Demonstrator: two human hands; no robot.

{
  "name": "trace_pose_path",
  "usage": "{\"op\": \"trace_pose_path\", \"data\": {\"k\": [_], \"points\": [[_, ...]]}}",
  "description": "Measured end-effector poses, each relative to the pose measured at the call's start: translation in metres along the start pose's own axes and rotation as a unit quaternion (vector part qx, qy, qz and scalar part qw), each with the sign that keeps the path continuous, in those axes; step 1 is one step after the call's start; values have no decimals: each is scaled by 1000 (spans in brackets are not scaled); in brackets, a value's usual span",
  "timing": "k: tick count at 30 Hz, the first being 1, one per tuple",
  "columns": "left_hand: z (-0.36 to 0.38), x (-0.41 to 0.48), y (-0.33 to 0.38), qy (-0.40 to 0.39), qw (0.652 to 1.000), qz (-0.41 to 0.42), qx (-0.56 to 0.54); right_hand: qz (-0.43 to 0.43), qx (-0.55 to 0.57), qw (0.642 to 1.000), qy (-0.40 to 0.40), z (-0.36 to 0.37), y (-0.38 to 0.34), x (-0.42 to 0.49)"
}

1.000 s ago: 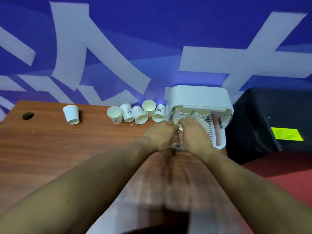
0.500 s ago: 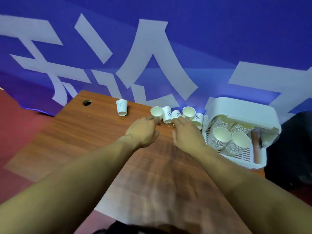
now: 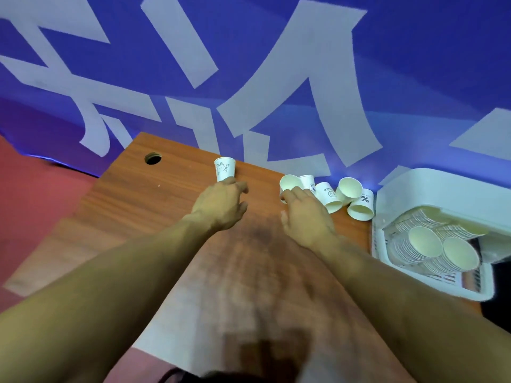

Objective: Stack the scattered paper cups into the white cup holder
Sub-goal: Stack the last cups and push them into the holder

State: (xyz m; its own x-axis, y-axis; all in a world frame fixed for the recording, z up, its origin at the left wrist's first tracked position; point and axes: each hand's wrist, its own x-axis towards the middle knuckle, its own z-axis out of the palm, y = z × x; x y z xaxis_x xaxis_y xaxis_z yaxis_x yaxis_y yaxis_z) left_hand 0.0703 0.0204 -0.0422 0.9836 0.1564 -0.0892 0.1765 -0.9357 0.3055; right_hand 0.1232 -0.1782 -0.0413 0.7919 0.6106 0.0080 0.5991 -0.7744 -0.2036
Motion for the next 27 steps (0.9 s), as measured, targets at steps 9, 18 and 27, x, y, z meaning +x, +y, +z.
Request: {"op": "trace_pose_path", "data": {"k": [9,18,27], "points": [[36,80,-83,-61,995,-27,-78,88,-2,996,-24,60,-18,72],[62,157,-112,-24,993,-34,-110,173,-33,982,-66,91,3,98],[95,198,-98,-52,996,-19,-72,214,-53,971,-89,111,16,108]]}}
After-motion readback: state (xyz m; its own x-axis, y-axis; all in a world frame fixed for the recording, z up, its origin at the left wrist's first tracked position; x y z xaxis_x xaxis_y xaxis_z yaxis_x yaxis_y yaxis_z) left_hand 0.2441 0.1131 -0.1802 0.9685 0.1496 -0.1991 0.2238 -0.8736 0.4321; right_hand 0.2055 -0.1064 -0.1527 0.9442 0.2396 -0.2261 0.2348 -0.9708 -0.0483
